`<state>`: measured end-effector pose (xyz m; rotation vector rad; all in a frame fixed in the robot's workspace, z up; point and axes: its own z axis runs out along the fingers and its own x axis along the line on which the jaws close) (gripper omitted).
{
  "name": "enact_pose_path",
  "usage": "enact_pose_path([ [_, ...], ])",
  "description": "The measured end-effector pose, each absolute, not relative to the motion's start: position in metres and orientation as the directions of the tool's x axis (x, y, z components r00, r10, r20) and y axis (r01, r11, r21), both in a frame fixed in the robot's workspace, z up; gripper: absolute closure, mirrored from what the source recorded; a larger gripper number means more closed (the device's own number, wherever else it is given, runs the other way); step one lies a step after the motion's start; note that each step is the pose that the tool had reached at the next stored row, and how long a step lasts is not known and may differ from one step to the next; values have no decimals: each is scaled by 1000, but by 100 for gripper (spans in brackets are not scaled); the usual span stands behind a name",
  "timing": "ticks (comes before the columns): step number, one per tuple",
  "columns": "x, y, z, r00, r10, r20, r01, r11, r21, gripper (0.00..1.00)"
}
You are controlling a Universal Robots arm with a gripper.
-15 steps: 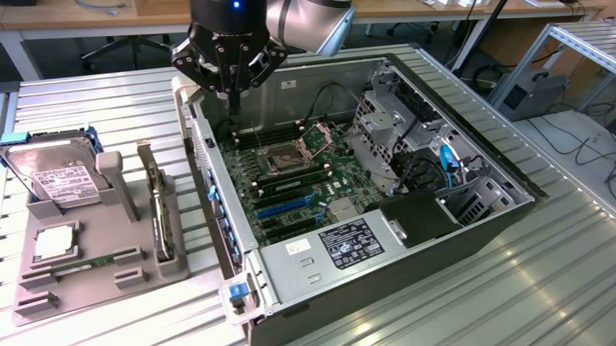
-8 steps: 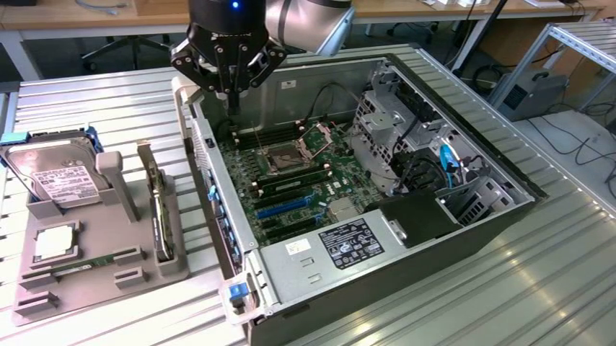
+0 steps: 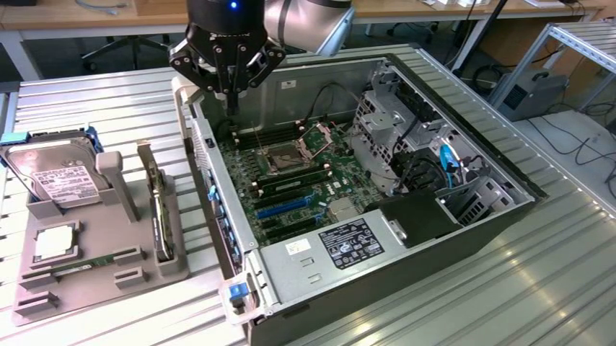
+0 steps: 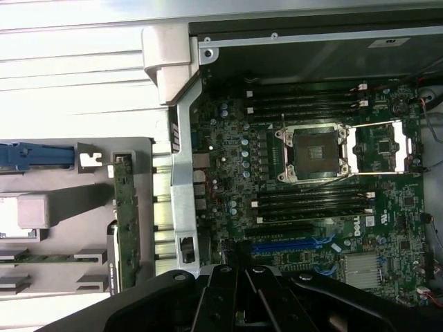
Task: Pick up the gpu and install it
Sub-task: 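Reach for the gpu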
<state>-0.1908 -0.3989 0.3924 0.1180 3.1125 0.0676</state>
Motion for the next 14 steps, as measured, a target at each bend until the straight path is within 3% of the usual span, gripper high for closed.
enact_pose_path([
  [14, -194, -399, 392, -997, 76, -24, 75, 996, 44, 89],
])
